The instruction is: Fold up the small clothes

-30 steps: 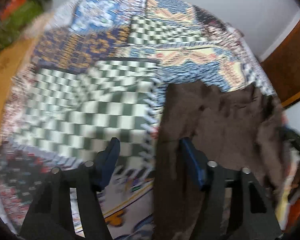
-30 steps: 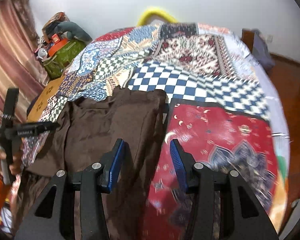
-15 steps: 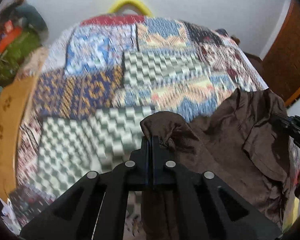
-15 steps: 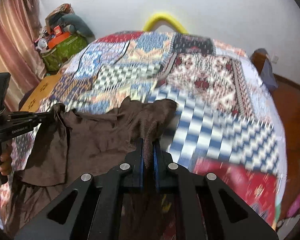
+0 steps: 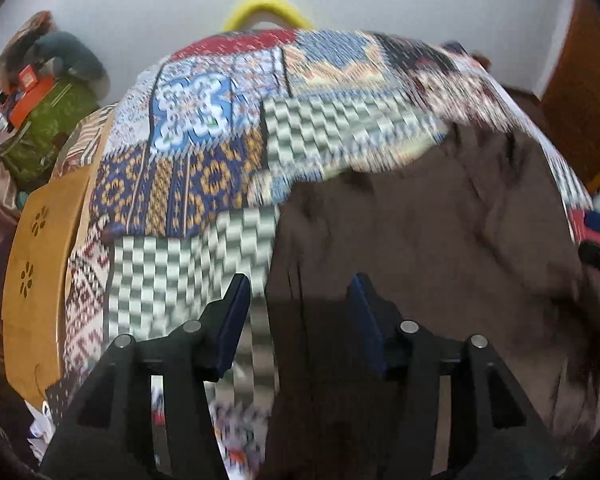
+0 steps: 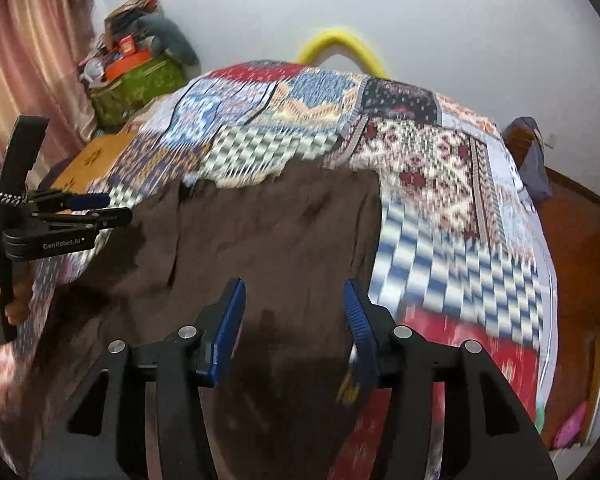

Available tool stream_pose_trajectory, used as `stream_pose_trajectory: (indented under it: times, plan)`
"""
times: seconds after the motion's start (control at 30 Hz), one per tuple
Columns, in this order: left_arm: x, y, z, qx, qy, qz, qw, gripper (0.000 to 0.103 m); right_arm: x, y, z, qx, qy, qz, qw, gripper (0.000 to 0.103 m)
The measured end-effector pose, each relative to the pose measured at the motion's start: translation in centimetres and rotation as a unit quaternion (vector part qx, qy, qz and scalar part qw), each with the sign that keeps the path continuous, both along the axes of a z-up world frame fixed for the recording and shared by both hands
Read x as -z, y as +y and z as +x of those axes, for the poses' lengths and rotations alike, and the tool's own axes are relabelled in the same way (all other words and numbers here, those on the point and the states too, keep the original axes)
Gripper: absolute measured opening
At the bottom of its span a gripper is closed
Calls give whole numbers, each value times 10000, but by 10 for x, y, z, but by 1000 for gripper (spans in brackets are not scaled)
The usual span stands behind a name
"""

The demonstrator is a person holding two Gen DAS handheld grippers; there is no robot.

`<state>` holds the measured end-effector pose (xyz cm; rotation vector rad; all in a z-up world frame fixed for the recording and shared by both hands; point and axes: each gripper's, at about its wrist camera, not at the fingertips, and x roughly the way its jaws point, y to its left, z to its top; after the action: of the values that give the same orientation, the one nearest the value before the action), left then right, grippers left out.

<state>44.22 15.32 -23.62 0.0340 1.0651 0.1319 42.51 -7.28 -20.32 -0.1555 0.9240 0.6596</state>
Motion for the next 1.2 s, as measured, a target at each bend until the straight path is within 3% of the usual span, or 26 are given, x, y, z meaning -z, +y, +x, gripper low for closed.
stream_pose_trajectory:
  times: [0.17,0.3,0.5,0.8,0.87,0.93,0.97,1.03,1.07,1.13,1.2]
  plan:
    - [3,-15,-57,266,92,313,9991,67,2,-27,-50,-106,14,-53,9999,47]
    - [-6,-18,-105,309,113,5,9995,67,-4,-45,-89,-213,-90,-95,9997,54]
    - [-17,-19,-171,174,76,-85,9998,68,-13,-72,-144,-259,-206,188,9993,60]
    - [3,-16,-240,4,518,-567,9970,68,25,-94,-182,-21,276,61,9996,60]
    - [4,-18,-250,85,433,-774,9960,63,34,-96,-182,62,390,34,9992,60]
    - [6,-22,-257,198,420,-1043,9935,37,44,-96,-178,58,504,128,9986,60]
    - [6,-25,-258,234,404,-1179,9919,31,47,-96,-177,79,573,213,9981,60]
    - [5,-30,-258,275,371,-1217,9915,10,50,-97,-173,138,674,442,9966,44]
    - [4,-33,-257,275,361,-1144,9924,6,49,-96,-170,127,707,487,9962,38]
    - [0,-36,-254,289,327,-1074,9933,3,46,-93,-173,63,746,547,9957,6]
    - [-8,-37,-251,286,231,-993,9944,3,38,-87,-174,-41,738,488,9961,6]
